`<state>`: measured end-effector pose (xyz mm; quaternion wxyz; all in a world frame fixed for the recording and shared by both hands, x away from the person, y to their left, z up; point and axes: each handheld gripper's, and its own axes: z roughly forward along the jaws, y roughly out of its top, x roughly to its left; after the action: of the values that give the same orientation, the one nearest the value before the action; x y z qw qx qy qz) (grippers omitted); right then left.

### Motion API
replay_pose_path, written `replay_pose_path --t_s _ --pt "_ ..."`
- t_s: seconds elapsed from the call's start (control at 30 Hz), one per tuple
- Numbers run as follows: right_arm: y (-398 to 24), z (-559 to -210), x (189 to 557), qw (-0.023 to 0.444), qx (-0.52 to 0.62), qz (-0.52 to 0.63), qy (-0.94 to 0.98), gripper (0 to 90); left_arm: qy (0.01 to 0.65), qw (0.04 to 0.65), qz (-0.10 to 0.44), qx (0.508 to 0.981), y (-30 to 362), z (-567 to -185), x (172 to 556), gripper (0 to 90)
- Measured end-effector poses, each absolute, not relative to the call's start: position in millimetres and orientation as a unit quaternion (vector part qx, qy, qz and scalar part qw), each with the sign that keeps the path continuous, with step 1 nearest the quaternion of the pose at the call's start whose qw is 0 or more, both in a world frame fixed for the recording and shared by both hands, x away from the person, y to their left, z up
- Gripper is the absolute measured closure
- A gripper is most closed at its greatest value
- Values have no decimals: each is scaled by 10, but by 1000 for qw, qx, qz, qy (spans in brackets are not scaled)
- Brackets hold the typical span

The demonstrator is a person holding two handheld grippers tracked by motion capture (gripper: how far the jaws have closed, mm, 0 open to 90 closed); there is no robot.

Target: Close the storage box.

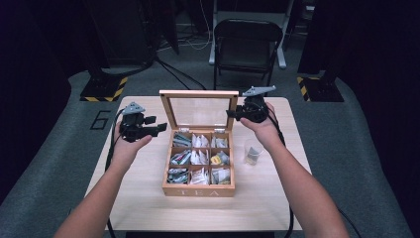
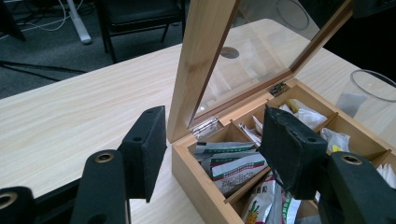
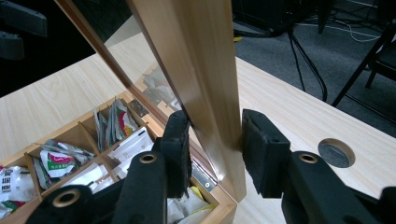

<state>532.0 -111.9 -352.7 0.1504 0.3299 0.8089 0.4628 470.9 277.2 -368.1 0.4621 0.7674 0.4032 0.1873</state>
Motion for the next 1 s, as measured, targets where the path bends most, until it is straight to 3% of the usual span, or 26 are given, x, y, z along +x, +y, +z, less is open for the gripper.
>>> replay_pose_path --t_s 1.0 --pt "-1117 -3587 5113 165 315 467 810 607 377 476 221 762 2618 -3483 4763 546"
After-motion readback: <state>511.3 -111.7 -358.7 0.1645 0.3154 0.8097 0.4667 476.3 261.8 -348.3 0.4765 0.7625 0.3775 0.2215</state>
